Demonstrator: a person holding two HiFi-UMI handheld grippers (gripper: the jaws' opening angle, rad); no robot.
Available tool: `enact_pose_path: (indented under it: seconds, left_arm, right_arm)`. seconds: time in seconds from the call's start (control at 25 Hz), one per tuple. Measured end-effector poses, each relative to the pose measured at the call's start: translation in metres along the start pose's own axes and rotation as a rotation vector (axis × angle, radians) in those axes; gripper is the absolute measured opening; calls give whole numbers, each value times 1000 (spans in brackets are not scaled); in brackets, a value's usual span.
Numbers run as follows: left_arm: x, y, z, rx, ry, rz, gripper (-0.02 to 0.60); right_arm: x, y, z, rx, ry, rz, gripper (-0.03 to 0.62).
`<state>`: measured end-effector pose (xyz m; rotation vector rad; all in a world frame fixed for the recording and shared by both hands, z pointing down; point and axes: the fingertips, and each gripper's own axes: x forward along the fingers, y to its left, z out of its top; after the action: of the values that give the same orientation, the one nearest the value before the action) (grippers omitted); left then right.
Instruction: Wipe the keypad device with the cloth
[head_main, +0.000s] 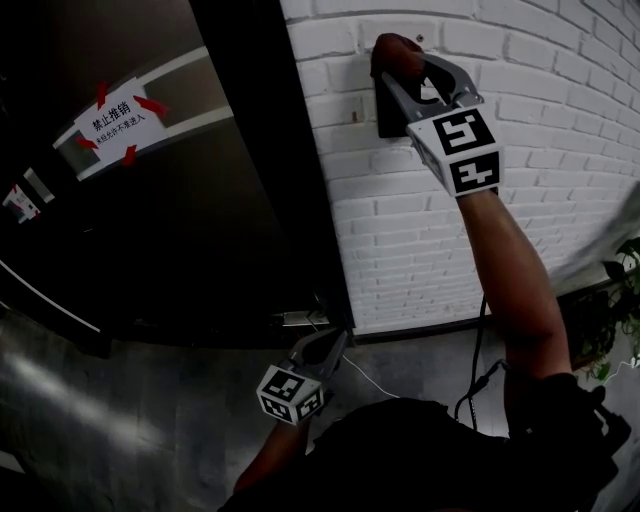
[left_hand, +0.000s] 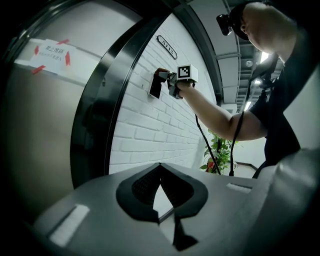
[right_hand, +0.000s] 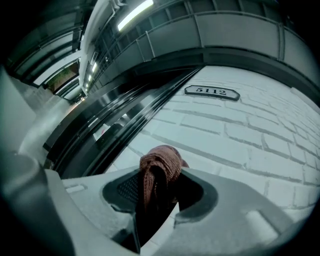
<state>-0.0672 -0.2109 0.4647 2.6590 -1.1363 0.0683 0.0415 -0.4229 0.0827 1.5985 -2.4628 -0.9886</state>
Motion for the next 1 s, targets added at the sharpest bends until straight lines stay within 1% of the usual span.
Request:
enact_pose_path:
  seconds: [0.32,1.0]
  left_arm:
    - [-3,0,2,0,5,-7,17]
    - [-2,-3,0,1,3,-19,17]
  right_arm:
    - [-5,10,-15,11,31,-5,146]
    - [-24,41,-67,39,128,30,144]
